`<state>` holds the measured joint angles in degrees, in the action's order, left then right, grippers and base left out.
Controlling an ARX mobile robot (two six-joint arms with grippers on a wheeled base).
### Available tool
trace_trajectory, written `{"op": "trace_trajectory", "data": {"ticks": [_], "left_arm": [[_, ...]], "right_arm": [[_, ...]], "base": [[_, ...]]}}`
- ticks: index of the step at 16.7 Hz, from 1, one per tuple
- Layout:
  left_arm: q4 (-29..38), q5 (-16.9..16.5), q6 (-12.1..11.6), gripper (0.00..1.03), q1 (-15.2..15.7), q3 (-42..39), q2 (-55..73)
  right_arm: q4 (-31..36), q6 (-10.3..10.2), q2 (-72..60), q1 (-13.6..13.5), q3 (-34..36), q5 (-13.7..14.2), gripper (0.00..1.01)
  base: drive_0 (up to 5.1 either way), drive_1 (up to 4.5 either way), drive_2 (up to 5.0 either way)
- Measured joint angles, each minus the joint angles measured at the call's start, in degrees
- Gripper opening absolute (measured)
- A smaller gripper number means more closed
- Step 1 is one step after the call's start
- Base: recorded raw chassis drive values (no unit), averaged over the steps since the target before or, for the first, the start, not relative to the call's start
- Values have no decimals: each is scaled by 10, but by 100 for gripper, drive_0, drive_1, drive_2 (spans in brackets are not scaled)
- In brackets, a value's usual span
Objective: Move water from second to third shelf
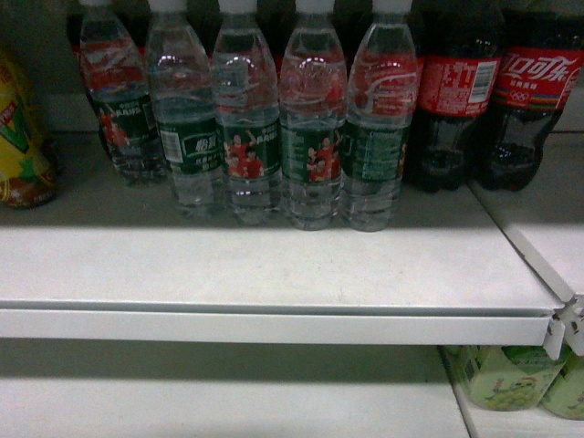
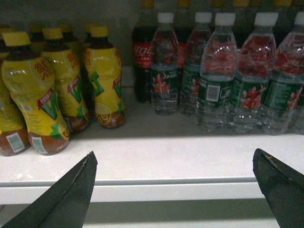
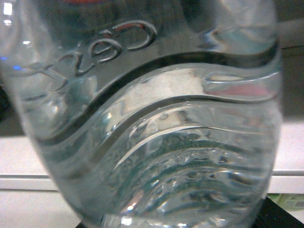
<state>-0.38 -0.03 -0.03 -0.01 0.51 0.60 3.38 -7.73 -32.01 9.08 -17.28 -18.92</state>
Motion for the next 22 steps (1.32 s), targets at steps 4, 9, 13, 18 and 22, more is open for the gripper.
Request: {"op": "trace_trajectory", "data": {"ticks": [4,9,13,18,22], "left_arm": [[2,-1,0,98,0,0,0],[2,0,0,98,0,0,0],[2,0,0,98,0,0,0],[2,0,0,98,0,0,0],[2,0,0,98,0,0,0]], "right_arm": [[1,-2,2,0,0,-2,41],[2,-2,2,0,0,-2,41],[1,-2,2,0,0,-2,41],[4,-3,3,0,-2,-2,41],[4,-3,3,0,-2,-2,41]], "base": [[0,0,0],[0,0,0],[0,0,0],[0,0,0],[0,0,0]]}}
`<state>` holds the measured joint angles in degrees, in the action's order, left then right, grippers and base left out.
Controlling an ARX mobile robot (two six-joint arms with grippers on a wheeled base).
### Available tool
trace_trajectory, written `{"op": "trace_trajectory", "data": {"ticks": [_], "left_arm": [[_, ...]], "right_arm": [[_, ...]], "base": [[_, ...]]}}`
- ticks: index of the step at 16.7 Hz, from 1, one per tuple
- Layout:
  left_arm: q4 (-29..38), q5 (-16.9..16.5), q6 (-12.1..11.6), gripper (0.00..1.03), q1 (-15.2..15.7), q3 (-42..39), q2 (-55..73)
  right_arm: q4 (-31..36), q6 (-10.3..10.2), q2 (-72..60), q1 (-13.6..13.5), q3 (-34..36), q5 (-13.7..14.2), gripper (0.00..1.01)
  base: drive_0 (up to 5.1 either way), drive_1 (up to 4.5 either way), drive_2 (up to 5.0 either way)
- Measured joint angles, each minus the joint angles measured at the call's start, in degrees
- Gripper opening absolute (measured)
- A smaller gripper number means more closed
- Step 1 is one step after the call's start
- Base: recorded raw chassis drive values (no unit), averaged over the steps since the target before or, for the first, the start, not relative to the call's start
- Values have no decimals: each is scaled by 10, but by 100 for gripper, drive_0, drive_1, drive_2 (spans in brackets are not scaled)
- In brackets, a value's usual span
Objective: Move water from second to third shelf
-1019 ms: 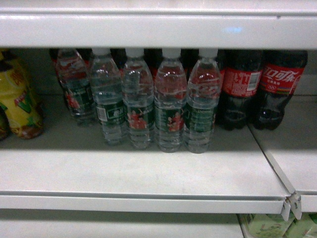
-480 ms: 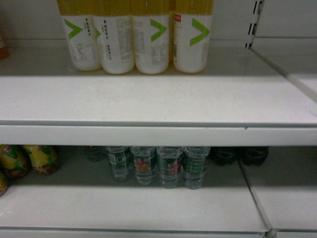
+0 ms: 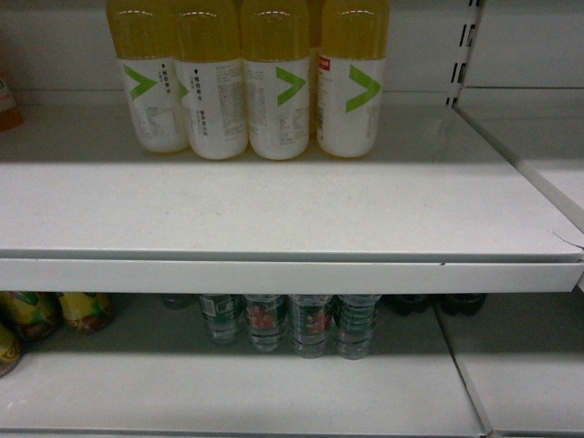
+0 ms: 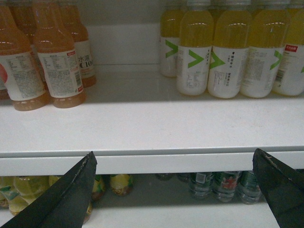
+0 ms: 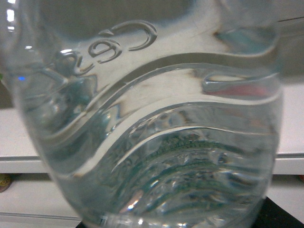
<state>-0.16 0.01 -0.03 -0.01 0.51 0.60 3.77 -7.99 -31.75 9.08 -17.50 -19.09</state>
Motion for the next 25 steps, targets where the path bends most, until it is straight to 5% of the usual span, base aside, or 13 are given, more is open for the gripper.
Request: {"op": "trace_trajectory", "data": {"ticks": [15,25], "left_arm": [[0,0,0,98,0,0,0],[0,0,0,98,0,0,0]], "right_arm": [[0,0,0,0,0,0,41],[-2,0,0,3,0,1,41]], "base": [[0,0,0],[-469,159,324]]}}
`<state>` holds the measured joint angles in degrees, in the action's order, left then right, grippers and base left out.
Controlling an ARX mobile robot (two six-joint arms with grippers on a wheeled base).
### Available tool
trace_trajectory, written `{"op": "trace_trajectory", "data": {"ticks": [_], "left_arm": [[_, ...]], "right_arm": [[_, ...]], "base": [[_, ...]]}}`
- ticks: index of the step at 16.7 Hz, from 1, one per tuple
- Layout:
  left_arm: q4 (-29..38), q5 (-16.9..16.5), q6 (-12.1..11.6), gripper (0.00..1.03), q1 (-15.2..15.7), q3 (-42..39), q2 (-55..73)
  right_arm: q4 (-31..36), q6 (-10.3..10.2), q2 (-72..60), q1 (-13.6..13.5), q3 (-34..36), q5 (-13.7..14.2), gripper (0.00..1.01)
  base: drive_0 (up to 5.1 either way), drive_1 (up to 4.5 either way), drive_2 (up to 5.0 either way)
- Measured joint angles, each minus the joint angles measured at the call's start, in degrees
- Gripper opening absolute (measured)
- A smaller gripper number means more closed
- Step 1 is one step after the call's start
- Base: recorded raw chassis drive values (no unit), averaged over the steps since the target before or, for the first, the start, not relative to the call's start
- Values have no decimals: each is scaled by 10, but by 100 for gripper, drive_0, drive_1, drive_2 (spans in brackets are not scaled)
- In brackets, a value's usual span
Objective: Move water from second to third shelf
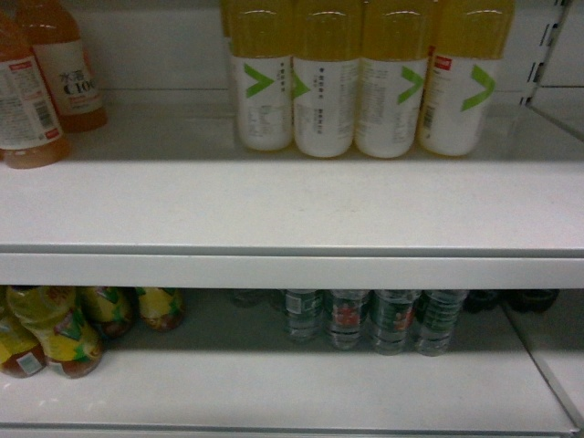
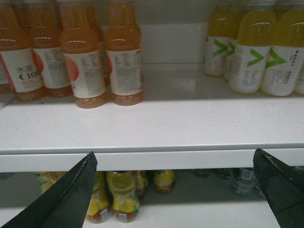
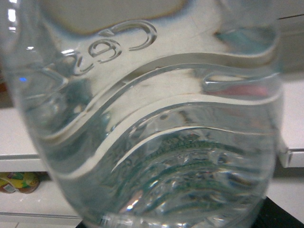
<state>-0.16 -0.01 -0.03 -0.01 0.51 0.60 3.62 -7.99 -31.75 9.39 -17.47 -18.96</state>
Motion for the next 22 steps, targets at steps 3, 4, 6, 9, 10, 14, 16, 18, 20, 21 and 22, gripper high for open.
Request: {"op": "trace_trajectory", "data": {"ticks": [3,4,6,9,10,14,16,18,20,21,22], "left_arm": [[0,0,0,98,0,0,0],[0,0,0,98,0,0,0],[0,0,0,98,0,0,0],[0,0,0,98,0,0,0],[0,0,0,98,0,0,0],[0,0,0,98,0,0,0],[0,0,0,98,0,0,0],[0,0,0,98,0,0,0],[-1,0,0,98,0,0,0],[0,0,0,98,0,0,0],[2,0,0,98,0,0,0]], "right_arm": [[0,0,0,0,0,0,41],[0,0,0,0,0,-1,41],[-1,0,0,0,0,-1,41],[0,0,0,0,0,-1,41],[1,0,0,0,0,-1,41],[1,0,0,0,0,-1,41],[-1,0,0,0,0,-2,41],[0,0,0,0,0,-1,41],[3,0,0,0,0,-2,41],[2,0,0,0,0,-2,41],[-1,0,0,0,0,-1,41]], "base": [[-496,250,250],[-502,243,243],[-505,240,240],[-504,241,241],[-504,241,241],[-498,248,248],[-498,248,248],[-503,242,242],[-503,242,242],[-503,242,242],[-503,242,242]]}}
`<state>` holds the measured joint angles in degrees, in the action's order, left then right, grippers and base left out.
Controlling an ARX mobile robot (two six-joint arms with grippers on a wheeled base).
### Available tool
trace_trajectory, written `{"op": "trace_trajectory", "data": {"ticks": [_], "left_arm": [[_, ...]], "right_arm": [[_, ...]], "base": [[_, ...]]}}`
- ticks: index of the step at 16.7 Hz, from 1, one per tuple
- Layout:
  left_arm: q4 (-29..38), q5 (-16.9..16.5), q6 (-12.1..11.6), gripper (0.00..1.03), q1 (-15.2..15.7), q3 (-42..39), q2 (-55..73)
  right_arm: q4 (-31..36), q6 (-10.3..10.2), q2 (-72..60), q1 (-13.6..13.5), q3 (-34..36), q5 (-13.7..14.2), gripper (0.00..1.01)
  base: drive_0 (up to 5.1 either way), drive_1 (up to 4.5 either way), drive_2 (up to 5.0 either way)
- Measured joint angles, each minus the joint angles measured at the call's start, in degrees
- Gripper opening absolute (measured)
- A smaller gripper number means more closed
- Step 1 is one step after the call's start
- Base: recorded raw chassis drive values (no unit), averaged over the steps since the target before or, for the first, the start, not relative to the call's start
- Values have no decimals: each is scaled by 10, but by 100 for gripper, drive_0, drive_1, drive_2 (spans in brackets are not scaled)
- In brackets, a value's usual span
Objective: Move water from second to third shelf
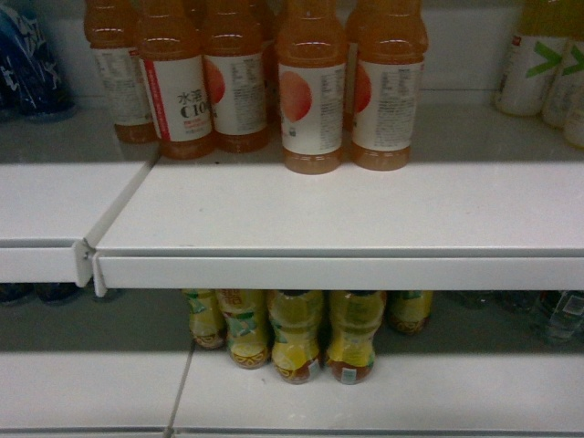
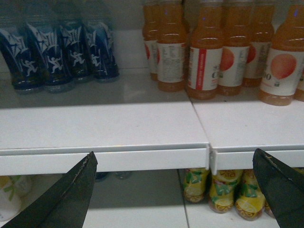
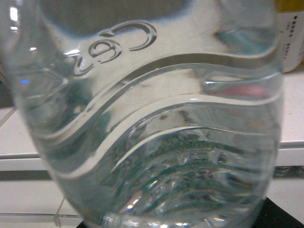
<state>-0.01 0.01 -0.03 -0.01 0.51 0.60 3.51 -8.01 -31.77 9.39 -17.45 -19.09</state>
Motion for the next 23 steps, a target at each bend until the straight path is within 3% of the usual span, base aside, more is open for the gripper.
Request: {"op": "trace_trajectory", "data": {"ticks": [23], "left_arm": [[-2,0,0,98,0,0,0]], "right_arm": [[0,0,0,0,1,0,40]], "base": [[-502,244,244]]}}
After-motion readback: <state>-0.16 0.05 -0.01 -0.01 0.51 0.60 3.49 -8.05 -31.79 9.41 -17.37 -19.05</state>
